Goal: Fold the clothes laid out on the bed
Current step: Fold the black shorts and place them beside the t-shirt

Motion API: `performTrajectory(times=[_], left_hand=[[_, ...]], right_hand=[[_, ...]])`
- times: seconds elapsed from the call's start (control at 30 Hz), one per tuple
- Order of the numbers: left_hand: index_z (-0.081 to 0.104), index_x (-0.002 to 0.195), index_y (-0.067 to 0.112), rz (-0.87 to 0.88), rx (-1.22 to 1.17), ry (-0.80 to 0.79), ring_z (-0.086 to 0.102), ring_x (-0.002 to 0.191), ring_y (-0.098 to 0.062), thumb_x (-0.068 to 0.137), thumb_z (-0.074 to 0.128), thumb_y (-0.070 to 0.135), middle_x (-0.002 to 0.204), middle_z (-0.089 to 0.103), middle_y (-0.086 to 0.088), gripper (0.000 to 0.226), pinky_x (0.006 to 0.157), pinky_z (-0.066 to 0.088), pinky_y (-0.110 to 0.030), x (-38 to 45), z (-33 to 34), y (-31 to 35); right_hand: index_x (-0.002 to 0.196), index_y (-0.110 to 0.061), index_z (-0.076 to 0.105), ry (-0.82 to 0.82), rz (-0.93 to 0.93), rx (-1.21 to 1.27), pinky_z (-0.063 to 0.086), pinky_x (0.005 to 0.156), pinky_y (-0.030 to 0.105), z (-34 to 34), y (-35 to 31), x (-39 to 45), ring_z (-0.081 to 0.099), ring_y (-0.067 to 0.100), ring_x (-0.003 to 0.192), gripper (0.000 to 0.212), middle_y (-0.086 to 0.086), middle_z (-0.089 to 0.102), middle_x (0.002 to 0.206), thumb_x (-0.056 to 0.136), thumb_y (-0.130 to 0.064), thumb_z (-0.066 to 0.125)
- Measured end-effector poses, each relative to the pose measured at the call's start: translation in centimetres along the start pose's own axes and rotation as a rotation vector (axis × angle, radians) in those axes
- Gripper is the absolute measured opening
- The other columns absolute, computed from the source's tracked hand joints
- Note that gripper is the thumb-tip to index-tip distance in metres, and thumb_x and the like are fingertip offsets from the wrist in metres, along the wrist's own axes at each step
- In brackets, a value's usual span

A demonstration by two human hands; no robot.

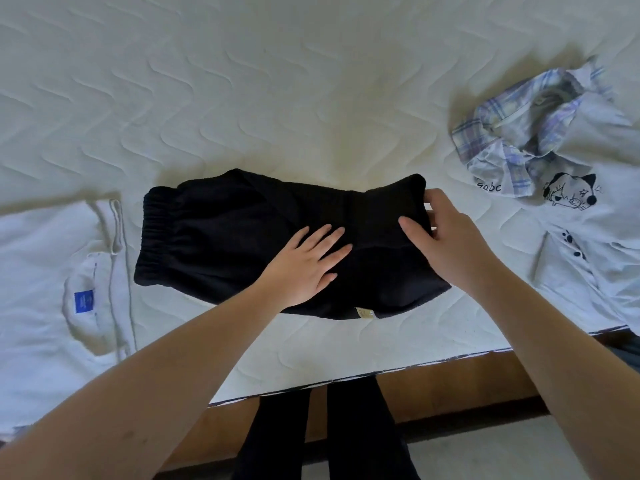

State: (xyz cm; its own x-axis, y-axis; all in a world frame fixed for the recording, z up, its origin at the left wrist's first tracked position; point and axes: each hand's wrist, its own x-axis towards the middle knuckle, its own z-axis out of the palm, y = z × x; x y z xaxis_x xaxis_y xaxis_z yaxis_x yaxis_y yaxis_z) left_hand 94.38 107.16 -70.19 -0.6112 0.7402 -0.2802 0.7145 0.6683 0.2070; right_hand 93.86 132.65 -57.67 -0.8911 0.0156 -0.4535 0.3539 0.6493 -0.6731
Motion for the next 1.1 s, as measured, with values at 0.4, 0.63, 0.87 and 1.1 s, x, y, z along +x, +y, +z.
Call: performTrajectory(times=[0.4,0.63,0.87,1.1], left_hand=[[0.055,0.130,0.025,-0.603,-1.279,0.421,0.055,0.115,0.003,0.103,0.036,0.009,0.123,0.061,0.013,0.037,0.103,0.039,-0.017,-7.5,-6.1,-3.6],[0.063,0.122,0.029,-0.867,-1.850,0.439,0.071,0.093,-0.013,0.097,0.038,0.030,0.111,0.073,0.004,0.035,0.070,0.057,-0.026,-12.1,-8.4,-8.7],[0.066,0.111,0.044,-0.985,-1.715,0.197,0.071,0.084,-0.013,0.077,0.027,0.086,0.102,0.074,0.009,0.067,0.074,0.053,-0.031,-16.9,-7.4,-13.1],[0.048,0.132,0.031,-1.168,-1.434,0.118,0.065,0.101,-0.025,0.090,0.058,0.028,0.108,0.067,-0.006,0.044,0.090,0.055,-0.045,-18.9,-5.2,-13.9]], right_hand=[[0.115,-0.031,0.042,-0.119,-0.063,0.208,0.054,0.063,0.017,8.6,-11.9,1.6,0.067,0.003,0.075,0.029,-0.009,0.067,0.099,0.092,-0.033,0.059],[0.111,-0.026,0.042,-0.216,-0.076,0.245,0.061,0.059,0.037,15.8,-16.7,4.3,0.070,0.018,0.061,0.026,0.002,0.066,0.094,0.092,-0.028,0.059],[0.109,-0.022,0.041,-0.154,-0.119,0.156,0.039,0.048,0.010,24.3,-19.4,7.8,0.060,0.005,0.069,0.024,-0.006,0.060,0.085,0.092,-0.028,0.058],[0.117,-0.029,0.055,-0.351,-0.027,0.209,0.052,0.079,0.030,27.7,-18.8,8.8,0.067,0.013,0.093,0.024,-0.012,0.063,0.095,0.097,-0.037,0.044]])
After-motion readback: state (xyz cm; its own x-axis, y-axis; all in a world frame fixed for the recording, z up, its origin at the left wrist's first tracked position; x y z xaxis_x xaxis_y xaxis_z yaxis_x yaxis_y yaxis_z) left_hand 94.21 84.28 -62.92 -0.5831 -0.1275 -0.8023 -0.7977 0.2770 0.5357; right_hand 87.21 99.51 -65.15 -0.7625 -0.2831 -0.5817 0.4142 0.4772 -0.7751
